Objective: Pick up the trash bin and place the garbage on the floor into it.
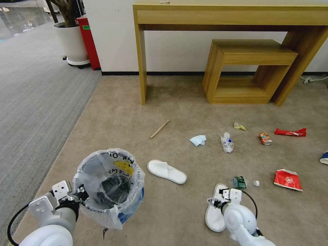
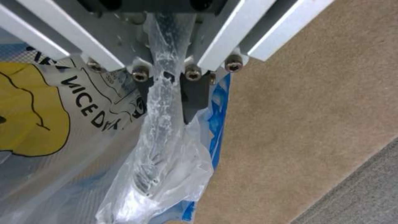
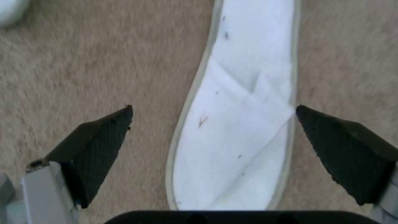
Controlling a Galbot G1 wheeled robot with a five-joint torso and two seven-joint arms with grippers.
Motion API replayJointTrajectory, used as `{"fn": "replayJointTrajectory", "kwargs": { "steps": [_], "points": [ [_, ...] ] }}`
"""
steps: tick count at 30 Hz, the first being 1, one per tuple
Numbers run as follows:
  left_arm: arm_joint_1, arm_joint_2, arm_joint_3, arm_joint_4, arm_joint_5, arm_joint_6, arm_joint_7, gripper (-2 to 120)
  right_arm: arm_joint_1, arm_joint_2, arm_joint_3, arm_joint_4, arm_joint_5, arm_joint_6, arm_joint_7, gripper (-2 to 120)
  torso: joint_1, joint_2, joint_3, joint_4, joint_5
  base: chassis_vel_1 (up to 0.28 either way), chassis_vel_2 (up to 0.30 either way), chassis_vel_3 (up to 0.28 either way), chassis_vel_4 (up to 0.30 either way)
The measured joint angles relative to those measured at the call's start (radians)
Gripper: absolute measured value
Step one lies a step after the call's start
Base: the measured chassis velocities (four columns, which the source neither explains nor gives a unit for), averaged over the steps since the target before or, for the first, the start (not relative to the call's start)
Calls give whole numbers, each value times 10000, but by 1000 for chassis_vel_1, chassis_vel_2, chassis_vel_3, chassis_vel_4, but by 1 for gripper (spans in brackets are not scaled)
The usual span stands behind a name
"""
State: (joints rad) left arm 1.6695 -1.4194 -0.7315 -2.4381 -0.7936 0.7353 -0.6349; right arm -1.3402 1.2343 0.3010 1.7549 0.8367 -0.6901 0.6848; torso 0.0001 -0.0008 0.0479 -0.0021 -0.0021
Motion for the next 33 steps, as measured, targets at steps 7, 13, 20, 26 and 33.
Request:
{"fn": "replayJointTrajectory", "kwargs": {
  "steps": [7, 13, 20, 26, 33],
  "points": [
    [59, 38, -76, -5, -25, 0, 74, 0, -32, 125, -29, -360, -374, 211, -113, 100, 0, 0, -1, 0, 1, 0, 0, 0, 0],
    [17, 36, -31, 1, -26, 0, 85, 0, -191, 38, 181, -417, -488, 316, -270, 100, 0, 0, -1, 0, 0, 0, 0, 0, 0],
    [4, 8, 52, 34, -26, 0, 116, 0, -148, 128, 416, -1217, -239, 769, -970, 85, 0, 0, -1, -1, 2, 0, 0, 0, 0],
    [92, 69, -28, 12, -34, -3, 146, 0, 157, 330, 447, -1737, -208, 958, -1274, 67, 0, 0, -1, 0, 1, 0, 0, 0, 0],
    [131, 106, -51, -8, -33, -16, 163, 0, 307, 428, 496, -1985, -479, 982, -1415, 43, 0, 0, -1, 0, 0, 0, 0, 0, 0]
  ]
}}
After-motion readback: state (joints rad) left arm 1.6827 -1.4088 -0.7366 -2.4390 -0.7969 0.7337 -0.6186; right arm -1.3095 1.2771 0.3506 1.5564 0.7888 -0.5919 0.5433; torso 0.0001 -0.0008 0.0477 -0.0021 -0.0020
